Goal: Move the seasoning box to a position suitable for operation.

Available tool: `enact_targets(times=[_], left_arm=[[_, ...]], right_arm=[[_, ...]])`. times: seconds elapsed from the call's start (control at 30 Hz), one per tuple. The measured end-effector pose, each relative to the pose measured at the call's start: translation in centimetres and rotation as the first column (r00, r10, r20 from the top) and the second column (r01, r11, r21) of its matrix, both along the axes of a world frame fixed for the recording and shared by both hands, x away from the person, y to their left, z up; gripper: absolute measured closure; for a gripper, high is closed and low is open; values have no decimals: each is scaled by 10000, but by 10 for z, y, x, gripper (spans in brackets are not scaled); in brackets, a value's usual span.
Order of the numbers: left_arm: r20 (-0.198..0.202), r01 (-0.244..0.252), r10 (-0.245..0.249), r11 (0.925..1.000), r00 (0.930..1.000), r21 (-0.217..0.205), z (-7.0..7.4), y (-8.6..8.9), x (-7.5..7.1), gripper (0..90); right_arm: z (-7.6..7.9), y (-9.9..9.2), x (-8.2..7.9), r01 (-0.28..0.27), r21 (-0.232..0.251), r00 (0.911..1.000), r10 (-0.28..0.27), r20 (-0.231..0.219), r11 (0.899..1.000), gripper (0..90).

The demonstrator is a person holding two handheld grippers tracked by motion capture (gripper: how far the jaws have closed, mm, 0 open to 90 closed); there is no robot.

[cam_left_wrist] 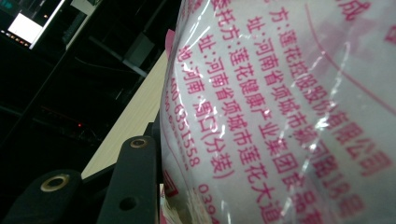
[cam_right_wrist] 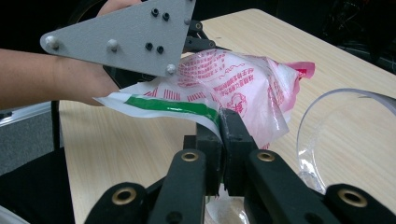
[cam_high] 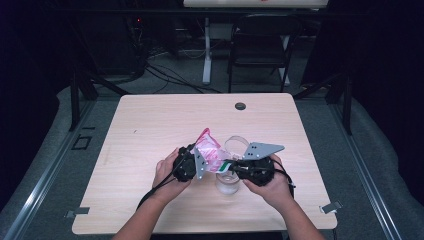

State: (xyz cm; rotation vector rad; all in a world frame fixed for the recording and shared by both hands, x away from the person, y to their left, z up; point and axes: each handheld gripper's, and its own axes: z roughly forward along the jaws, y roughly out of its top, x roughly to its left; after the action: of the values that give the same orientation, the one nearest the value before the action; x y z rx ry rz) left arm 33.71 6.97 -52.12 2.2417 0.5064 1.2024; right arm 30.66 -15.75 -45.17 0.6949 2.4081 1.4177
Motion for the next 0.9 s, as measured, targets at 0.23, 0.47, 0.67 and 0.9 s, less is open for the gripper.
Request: enact_targets(times=[0.23, 0.47, 0.67, 0.9], left_arm=[[106, 34, -35, 9999, 9999, 108, 1, 0, -1, 616], [373, 49, -57, 9998, 9993, 203, 2, -1, -3, 617], [771, 32, -84, 9977, 9970, 677, 4, -2, -5, 621], [1168, -113, -29, 9927, 9932, 1201, 5, -4, -7, 625]], right_arm=[[0, -3, 2, 246, 262, 9989, -236, -395, 9994, 900], [-1, -6, 5, 507, 782, 9932, -420, -1084, 9956, 900], [-4, -12, 11, 878, 1353, 9798, -611, -1906, 9869, 900], [-11, -19, 18, 1388, 1672, 9564, -883, -2784, 9761, 900]])
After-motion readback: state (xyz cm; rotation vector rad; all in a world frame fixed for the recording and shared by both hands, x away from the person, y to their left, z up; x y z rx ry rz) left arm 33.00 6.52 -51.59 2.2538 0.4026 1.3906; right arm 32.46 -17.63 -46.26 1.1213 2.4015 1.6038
